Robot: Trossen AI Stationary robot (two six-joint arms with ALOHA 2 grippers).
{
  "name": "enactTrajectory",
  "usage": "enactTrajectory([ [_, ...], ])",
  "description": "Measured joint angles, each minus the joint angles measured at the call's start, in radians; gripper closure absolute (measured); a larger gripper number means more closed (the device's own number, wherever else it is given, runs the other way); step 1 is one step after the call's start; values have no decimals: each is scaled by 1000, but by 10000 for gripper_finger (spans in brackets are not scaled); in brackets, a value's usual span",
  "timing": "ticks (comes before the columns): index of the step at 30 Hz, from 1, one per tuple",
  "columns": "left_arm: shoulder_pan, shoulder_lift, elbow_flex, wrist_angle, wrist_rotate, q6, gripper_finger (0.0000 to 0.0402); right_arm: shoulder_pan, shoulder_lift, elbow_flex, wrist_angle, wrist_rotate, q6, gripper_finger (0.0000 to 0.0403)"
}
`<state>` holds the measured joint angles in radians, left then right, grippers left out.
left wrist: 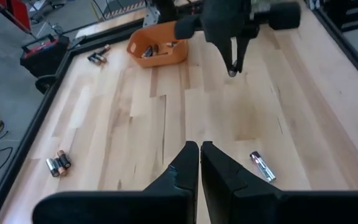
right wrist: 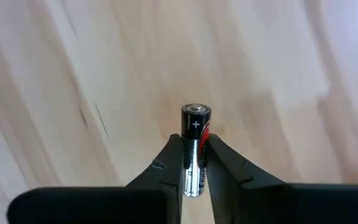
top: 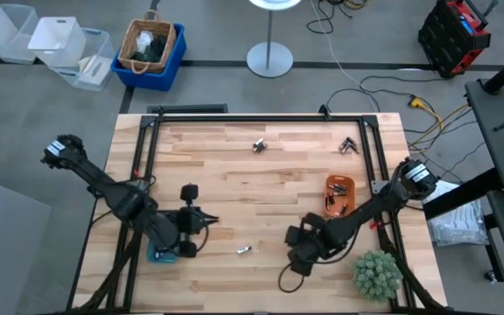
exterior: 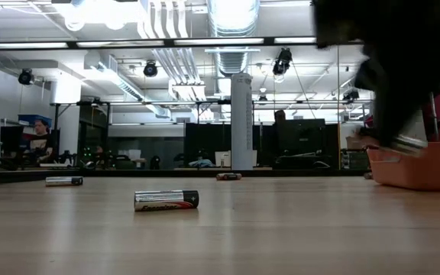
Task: Sort batteries
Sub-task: Put the silver battery into the blue bin
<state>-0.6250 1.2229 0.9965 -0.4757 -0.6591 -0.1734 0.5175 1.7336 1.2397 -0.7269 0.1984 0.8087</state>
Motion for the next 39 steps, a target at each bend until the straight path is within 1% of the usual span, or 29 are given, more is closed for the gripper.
enactTrajectory([
  [3,0,45,0,31,9,-1,402,-31,1,18,73,11,-106,368],
  [8,1,115,5,86,102,-47,402,-79,4,36,190,8,-266,368],
  [12,2,159,7,91,91,-90,394,-115,4,59,263,15,-392,368],
  [14,8,179,7,102,74,-103,385,-132,3,65,338,15,-454,368],
  [19,19,219,11,136,70,-119,358,-159,3,88,467,13,-602,368],
  [22,27,235,19,145,65,-135,339,-167,2,105,481,13,-676,368],
  [27,40,256,22,196,64,-123,307,-172,2,117,512,12,-732,368],
  [32,53,257,22,205,63,-120,280,-172,2,117,515,12,-758,368],
  [36,60,258,22,271,63,-85,268,-172,2,117,521,12,-773,368],
  [39,60,258,22,316,65,-40,266,-173,2,117,524,12,-776,368],
])
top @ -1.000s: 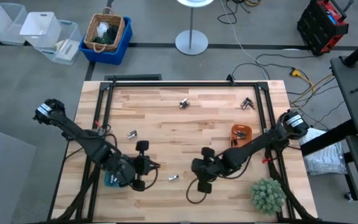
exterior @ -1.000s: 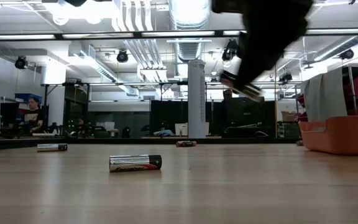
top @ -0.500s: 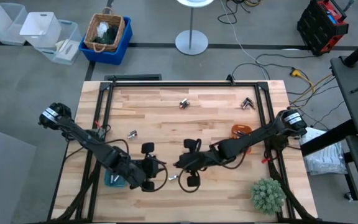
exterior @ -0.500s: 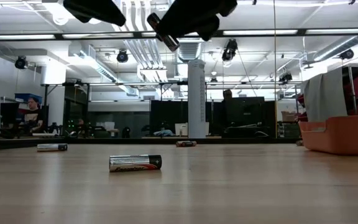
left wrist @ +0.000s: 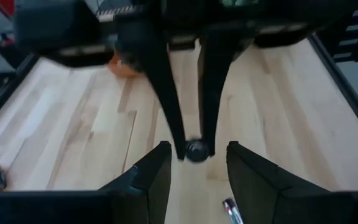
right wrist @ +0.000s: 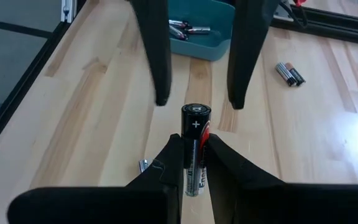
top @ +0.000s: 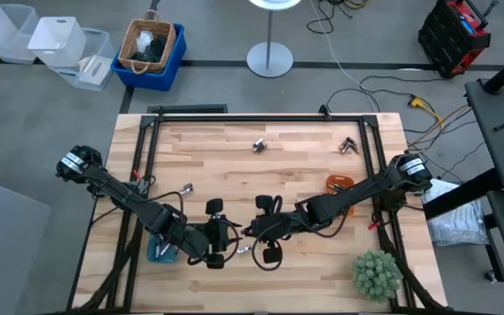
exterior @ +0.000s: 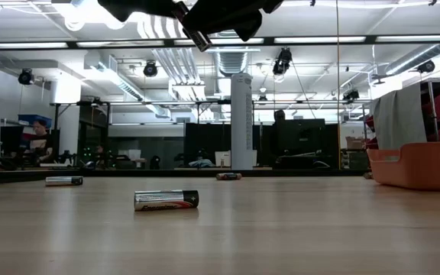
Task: Sort batteries
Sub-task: Put the silver battery into the blue bin
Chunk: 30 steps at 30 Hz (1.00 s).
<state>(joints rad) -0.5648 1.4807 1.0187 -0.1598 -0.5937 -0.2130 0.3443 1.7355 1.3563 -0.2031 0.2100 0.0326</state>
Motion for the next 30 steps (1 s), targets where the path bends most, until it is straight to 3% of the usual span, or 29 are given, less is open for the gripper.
enactTrajectory([
  [30,27,17,0,12,2,82,283,-7,0,0,0,0,-7,368],
])
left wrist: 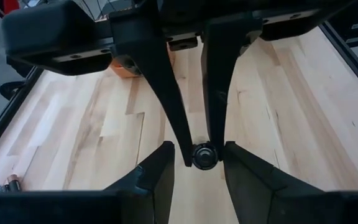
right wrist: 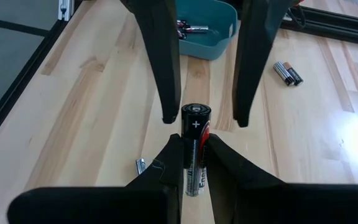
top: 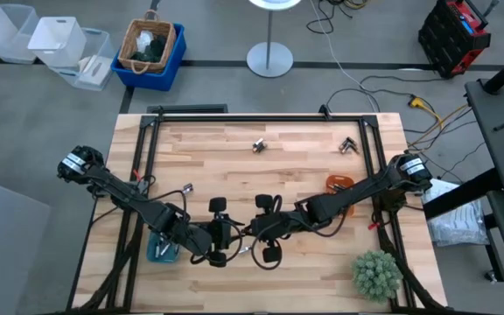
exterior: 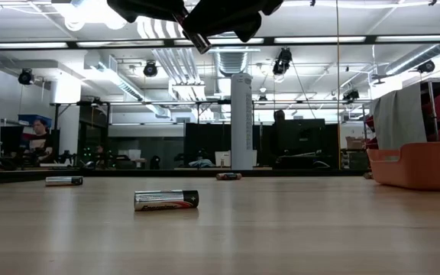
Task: Sort batteries
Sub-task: Put the silver battery into the blue bin
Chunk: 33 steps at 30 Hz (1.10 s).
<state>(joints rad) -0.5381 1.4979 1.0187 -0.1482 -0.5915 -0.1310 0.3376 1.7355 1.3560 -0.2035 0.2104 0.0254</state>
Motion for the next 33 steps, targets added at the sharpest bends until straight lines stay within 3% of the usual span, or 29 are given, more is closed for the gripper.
enactTrajectory([
  [25,4,0,0,0,1,34,288,-5,0,0,1,0,7,368],
  [33,4,0,0,0,14,41,346,-5,0,0,1,0,8,362],
])
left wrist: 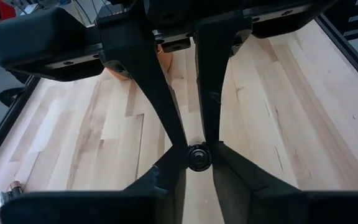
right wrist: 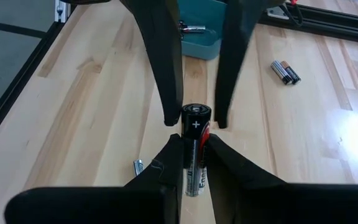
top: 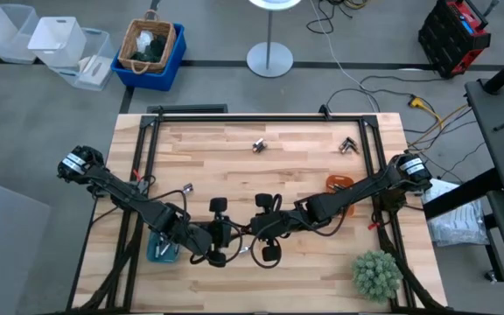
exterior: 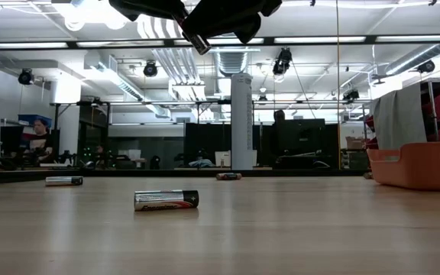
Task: Sort batteries
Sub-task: Put the silver battery into the blue bin
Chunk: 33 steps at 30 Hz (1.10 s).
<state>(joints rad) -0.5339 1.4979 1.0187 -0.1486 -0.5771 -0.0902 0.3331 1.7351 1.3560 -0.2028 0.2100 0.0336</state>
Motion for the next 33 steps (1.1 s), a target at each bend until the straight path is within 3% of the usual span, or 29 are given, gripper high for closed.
enactTrajectory([
  [17,11,0,0,-1,9,-23,362,0,0,-1,-2,2,0,364],
  [22,11,-1,0,0,-3,-44,367,0,0,-1,-1,3,-3,340],
  [28,11,-36,0,-4,-8,-51,401,0,-2,-1,10,1,7,299],
  [33,11,-57,0,-10,-8,-51,398,0,-2,-1,6,1,8,281],
])
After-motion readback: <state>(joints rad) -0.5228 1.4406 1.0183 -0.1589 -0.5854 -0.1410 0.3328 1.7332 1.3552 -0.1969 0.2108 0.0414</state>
